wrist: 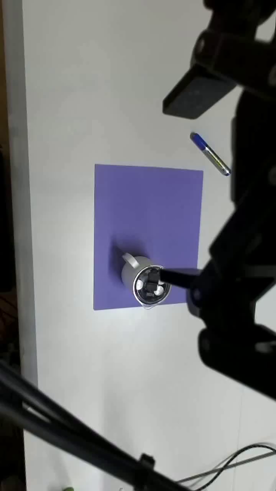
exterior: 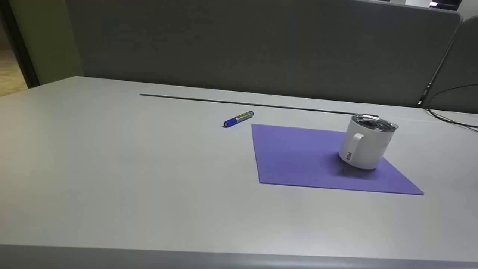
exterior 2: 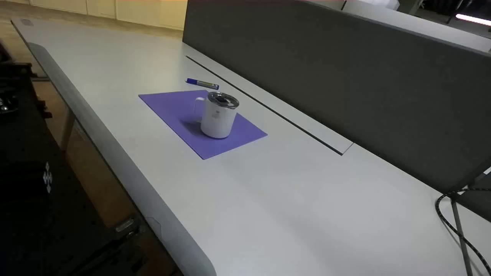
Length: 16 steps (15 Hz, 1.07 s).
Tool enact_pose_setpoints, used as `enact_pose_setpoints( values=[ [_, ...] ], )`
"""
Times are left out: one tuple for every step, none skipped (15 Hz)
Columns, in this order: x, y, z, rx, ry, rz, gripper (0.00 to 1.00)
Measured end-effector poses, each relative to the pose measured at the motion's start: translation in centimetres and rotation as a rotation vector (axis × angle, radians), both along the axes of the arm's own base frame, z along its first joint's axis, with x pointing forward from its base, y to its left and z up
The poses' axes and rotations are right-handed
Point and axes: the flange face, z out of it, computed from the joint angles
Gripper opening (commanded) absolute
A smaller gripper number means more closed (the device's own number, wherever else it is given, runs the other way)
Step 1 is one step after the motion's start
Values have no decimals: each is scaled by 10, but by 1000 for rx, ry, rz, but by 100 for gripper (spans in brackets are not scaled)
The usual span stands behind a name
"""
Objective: Move the object in the cup
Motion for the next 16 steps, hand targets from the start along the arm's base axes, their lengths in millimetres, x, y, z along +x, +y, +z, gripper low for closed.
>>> enact_pose_setpoints(
  values=[
    [0,0,0,1,-2,0,100],
    [0,0,0,1,-3,0,100],
    [0,0,1,1,-4,0,100],
    [0,0,1,1,-4,0,100],
    [0,0,1,1,-4,0,100],
    [0,0,1,1,-5,0,100],
    [0,0,1,1,-5,0,100],
    [0,0,1,1,-5,0,100],
    [0,0,1,1,-5,0,100],
    [0,0,1,1,-5,0,100],
    [0,0,1,1,-5,0,100],
    [2,-1,1,-1,-9,0,100],
    [6,-4,-1,-3,-23,0,100],
    [16,-9,-5,-13,-43,-1,100],
    [29,-18,-13,-27,-57,-6,100],
    [42,-28,-23,-39,-63,-11,75]
  ],
)
